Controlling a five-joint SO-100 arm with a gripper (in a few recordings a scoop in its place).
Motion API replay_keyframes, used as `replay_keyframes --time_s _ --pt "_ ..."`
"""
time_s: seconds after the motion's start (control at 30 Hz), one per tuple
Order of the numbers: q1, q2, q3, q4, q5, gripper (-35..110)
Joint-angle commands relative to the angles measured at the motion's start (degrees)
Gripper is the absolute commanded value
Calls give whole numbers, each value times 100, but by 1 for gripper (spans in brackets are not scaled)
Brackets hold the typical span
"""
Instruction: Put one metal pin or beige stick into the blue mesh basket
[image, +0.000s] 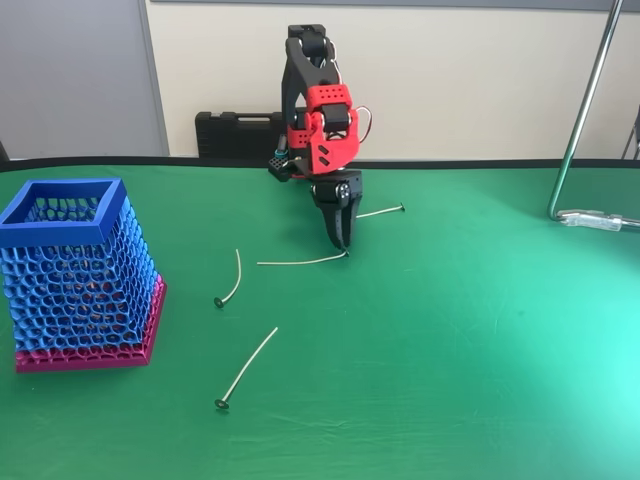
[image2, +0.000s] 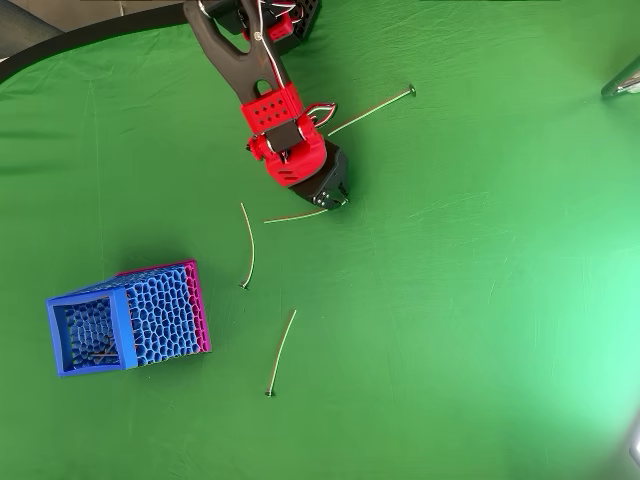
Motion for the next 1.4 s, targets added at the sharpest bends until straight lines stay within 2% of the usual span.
replay_keyframes --time_s 0.0,1.37 --pt "9 9 -272 26 -9 13" --pt "97 -246 -264 -123 -114 7"
